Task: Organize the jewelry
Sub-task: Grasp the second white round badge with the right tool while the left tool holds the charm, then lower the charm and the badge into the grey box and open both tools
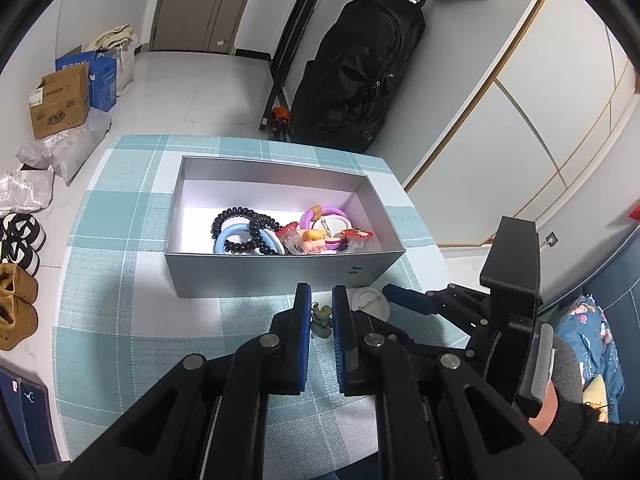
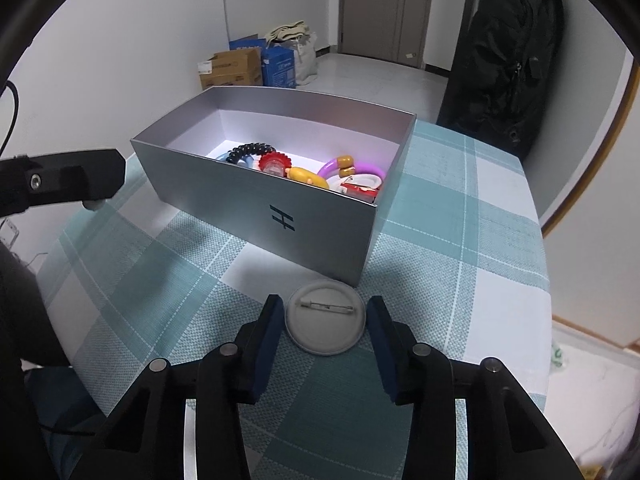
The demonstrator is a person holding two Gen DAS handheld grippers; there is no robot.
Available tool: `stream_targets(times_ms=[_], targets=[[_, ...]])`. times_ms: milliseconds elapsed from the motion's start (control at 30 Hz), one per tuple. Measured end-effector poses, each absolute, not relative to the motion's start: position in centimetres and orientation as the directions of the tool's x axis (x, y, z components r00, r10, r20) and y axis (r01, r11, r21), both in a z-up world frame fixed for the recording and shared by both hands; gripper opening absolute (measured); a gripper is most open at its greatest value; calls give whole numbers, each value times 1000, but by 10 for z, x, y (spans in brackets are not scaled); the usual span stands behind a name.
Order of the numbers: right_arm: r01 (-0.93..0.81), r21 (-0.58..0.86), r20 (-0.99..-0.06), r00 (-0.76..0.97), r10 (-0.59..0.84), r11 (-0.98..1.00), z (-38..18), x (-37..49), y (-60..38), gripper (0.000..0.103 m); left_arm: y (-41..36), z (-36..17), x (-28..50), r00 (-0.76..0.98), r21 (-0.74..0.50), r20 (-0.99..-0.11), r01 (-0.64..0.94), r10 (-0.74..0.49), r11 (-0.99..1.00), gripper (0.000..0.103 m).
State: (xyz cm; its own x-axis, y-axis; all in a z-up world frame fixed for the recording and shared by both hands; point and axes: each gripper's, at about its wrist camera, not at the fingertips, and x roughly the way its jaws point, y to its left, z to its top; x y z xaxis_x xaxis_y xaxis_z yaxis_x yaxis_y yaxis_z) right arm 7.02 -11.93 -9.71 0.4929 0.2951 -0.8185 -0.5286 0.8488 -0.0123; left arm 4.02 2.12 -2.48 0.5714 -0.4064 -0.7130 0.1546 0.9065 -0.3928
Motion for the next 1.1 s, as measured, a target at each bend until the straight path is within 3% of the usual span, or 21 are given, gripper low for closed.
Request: stream_targets(times_ms=[367,733,1100], targets=[[-583,79,-785,464,411,809,-81,59,-116,42,23,-22,39,588,-391,-706,140,-394,910,6],[-608,276,-667,436,604,744,-48,52,-130,42,34,-14,36,659,-392,-653,129,-374,911,6],[-575,391,-578,455,678,719,-34,77,-142,42,43,-20,55,673,-408,-639,115,-373,906,6]])
